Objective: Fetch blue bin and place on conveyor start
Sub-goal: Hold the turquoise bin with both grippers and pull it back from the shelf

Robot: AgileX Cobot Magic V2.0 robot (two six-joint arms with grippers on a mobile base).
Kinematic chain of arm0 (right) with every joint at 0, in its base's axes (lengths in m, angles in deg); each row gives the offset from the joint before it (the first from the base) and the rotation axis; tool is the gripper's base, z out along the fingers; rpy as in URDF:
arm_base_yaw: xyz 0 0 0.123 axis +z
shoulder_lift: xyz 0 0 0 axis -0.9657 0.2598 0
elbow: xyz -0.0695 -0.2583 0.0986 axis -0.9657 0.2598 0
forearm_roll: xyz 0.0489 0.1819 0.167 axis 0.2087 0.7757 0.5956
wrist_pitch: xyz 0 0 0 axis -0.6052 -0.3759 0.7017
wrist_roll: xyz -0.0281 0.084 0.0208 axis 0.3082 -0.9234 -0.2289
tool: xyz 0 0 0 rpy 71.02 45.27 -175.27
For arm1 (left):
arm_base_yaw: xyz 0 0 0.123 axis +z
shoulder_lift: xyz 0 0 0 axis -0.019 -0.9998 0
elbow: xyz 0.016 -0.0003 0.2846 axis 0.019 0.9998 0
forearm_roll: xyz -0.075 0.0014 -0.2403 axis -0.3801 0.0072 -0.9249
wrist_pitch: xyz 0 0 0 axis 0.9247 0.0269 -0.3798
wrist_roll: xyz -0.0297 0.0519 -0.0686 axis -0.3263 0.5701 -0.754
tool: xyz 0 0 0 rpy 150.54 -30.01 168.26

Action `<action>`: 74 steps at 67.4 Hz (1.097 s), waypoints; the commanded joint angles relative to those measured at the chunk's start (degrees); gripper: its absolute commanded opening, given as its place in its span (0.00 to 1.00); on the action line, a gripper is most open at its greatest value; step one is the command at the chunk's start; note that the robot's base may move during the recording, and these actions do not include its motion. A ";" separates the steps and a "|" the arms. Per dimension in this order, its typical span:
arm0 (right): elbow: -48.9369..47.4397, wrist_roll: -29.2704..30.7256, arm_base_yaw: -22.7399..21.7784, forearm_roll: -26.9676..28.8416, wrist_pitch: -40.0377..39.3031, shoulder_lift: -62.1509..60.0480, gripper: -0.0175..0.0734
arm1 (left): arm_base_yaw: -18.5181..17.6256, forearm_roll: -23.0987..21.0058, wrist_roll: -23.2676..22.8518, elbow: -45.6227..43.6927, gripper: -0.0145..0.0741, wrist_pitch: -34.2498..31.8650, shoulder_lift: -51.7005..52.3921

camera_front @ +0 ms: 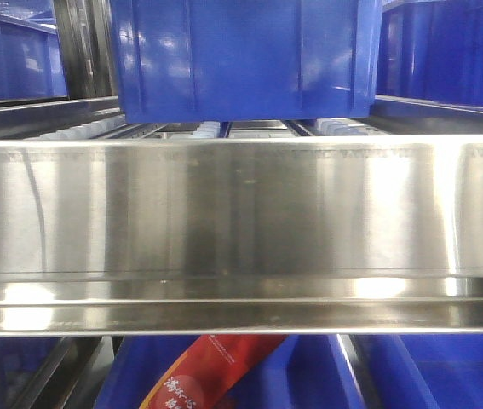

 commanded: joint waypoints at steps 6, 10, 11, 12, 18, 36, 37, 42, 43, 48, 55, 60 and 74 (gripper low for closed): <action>-0.53 1.00 -0.07 -1.10 -1.43 -0.41 0.03 | 0.00 1.30 0.78 -0.40 0.04 -1.30 0.78; -0.53 1.00 -0.07 -1.10 -1.43 -0.41 0.03 | 0.00 1.30 0.78 -0.40 0.04 -1.30 0.78; -0.53 1.00 -0.07 -1.10 -1.43 -0.41 0.03 | 0.00 1.30 0.78 -0.40 0.04 -1.30 0.78; -0.53 1.00 -0.07 -1.10 -1.43 -0.41 0.03 | 0.00 1.30 0.78 -0.40 0.04 -1.30 0.78; -0.53 1.00 -0.07 -1.10 -1.43 -0.41 0.03 | 0.00 1.30 0.78 -0.40 0.04 -1.30 0.78; -0.53 1.00 -0.07 -1.10 -1.43 -0.41 0.03 | 0.00 1.30 0.78 -0.40 0.04 -1.30 0.78; -0.53 1.00 -0.07 -1.10 -1.43 -0.41 0.03 | 0.00 1.30 0.78 -0.40 0.04 -1.30 0.78; -0.53 1.00 -0.07 -1.10 -1.43 -0.41 0.03 | 0.00 1.30 0.78 -0.40 0.04 -1.30 0.78; -0.53 1.00 -0.07 -1.10 -1.43 -0.41 0.03 | 0.00 1.30 0.78 -0.40 0.04 -1.30 0.78; -0.53 1.00 -0.07 -1.10 -1.43 -0.41 0.03 | 0.00 1.30 0.78 -0.40 0.04 -1.30 0.78; -0.53 1.00 -0.07 -1.10 -1.43 -0.41 0.03 | 0.00 1.30 0.78 -0.40 0.04 -1.30 0.78; -0.53 1.00 -0.07 -1.10 -1.43 -0.41 0.03 | 0.00 1.30 0.78 -0.40 0.04 -1.30 0.78; -0.53 1.00 -0.07 -1.10 -1.43 -0.41 0.03 | 0.00 1.30 0.78 -0.40 0.04 -1.30 0.78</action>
